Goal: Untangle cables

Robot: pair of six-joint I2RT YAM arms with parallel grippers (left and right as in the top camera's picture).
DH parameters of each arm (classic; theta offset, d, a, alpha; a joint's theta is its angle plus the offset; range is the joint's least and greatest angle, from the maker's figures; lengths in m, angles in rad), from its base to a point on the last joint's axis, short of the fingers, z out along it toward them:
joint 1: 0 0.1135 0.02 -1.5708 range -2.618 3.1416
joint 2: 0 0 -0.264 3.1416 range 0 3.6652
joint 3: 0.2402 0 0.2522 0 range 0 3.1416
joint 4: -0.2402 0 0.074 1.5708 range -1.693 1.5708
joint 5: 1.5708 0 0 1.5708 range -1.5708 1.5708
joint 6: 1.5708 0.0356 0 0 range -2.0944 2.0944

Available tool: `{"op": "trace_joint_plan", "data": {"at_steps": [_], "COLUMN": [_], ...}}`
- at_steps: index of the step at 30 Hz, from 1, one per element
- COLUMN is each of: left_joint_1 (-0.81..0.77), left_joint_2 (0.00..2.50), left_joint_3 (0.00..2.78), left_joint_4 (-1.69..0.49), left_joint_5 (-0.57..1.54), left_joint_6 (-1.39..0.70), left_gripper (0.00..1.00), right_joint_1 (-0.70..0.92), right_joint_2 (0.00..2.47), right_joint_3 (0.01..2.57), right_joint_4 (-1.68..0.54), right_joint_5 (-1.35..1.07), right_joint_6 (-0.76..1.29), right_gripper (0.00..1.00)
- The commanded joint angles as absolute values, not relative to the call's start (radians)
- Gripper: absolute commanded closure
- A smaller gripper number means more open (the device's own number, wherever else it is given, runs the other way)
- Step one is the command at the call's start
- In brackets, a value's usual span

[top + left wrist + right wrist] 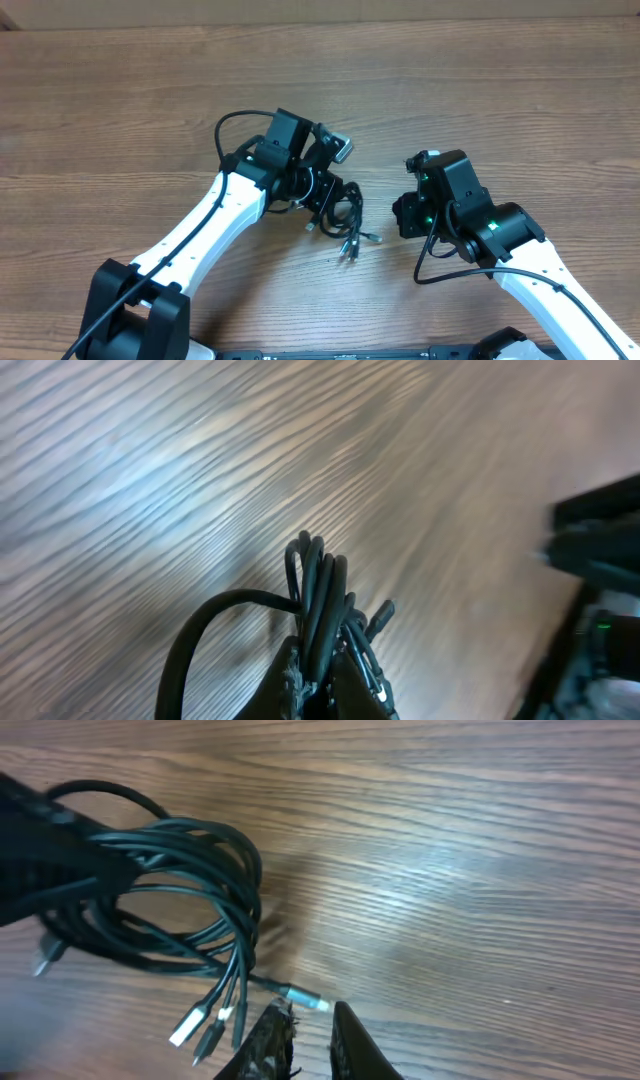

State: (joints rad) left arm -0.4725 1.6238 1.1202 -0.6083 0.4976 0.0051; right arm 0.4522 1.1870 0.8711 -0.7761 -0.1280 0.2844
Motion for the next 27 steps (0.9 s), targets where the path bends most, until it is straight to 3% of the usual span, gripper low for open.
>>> {"op": "trace_joint_plan", "data": {"at_steps": [1, 5, 9, 15, 18, 23, 27], "left_joint_1": [-0.484, -0.484, -0.485, -0.485, -0.486, -0.511, -0.523], "left_joint_2": [1.615, 1.611, 1.601, 1.600, 1.600, 1.601, 1.603], "left_joint_3": [1.137, 1.137, 1.140, 1.181, 1.195, 1.194, 1.194], "left_joint_4": [-0.630, -0.651, -0.654, -0.653, -0.626, -0.617, -0.634], "left_joint_5": [0.334, -0.084, -0.435, -0.728, -0.727, -0.500, -0.254], "left_joint_6": [-0.020, -0.219, -0.251, -0.235, -0.166, -0.070, -0.048], "left_gripper": [0.96, 0.96, 0.96, 0.96, 0.96, 0.96, 0.79], "right_joint_1": [0.454, 0.454, 0.454, 0.454, 0.454, 0.454, 0.454], "right_joint_2": [1.190, 1.190, 1.190, 1.190, 1.190, 1.190, 1.190], "right_joint_3": [0.884, 0.884, 0.884, 0.884, 0.884, 0.884, 0.884], "right_joint_4": [-0.767, -0.768, -0.769, -0.768, -0.768, -0.768, -0.769], "right_joint_5": [-0.170, -0.170, -0.165, -0.154, -0.150, -0.150, -0.151], "right_joint_6": [0.287, 0.287, 0.287, 0.287, 0.287, 0.288, 0.288], "right_gripper": [0.88, 0.88, 0.88, 0.89, 0.90, 0.92, 0.93]}}
